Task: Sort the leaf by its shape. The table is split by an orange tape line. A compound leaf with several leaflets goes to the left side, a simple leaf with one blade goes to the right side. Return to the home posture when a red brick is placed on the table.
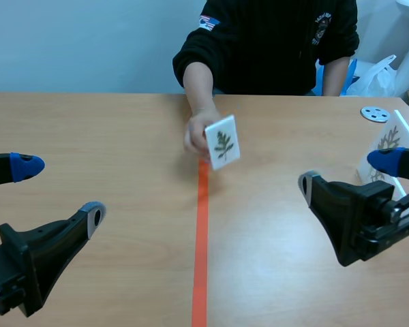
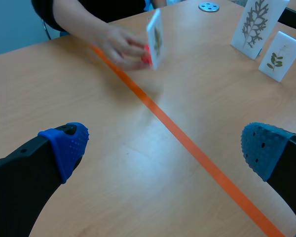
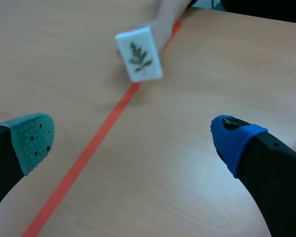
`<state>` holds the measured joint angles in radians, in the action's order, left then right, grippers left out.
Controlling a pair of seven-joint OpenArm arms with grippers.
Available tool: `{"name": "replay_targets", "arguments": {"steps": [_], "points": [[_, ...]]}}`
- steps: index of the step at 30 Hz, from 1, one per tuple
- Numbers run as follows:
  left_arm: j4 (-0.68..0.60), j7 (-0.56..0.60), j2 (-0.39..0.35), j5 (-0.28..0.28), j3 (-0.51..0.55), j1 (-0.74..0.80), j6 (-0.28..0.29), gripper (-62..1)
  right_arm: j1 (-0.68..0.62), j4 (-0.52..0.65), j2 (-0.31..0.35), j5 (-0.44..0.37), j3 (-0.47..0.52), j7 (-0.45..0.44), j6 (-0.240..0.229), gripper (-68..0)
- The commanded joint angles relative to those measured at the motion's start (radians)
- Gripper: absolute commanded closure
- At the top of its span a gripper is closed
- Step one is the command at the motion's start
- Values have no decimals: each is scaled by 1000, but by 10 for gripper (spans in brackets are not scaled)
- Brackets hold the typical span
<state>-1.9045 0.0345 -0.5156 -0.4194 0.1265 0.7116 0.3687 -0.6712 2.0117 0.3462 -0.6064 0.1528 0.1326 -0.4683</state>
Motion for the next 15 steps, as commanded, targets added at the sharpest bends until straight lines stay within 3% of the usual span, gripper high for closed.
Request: {"name": "replay_targets", "arguments": {"steps": [1, 15], "points": [[-23, 17, 3, -7, -5, 3, 1, -623, 6, 18, 8, 1, -5, -14, -1, -679], [-23, 17, 3, -7, -5, 3, 1, -623, 6, 18, 9, 18, -21, -14, 3, -679]]}}
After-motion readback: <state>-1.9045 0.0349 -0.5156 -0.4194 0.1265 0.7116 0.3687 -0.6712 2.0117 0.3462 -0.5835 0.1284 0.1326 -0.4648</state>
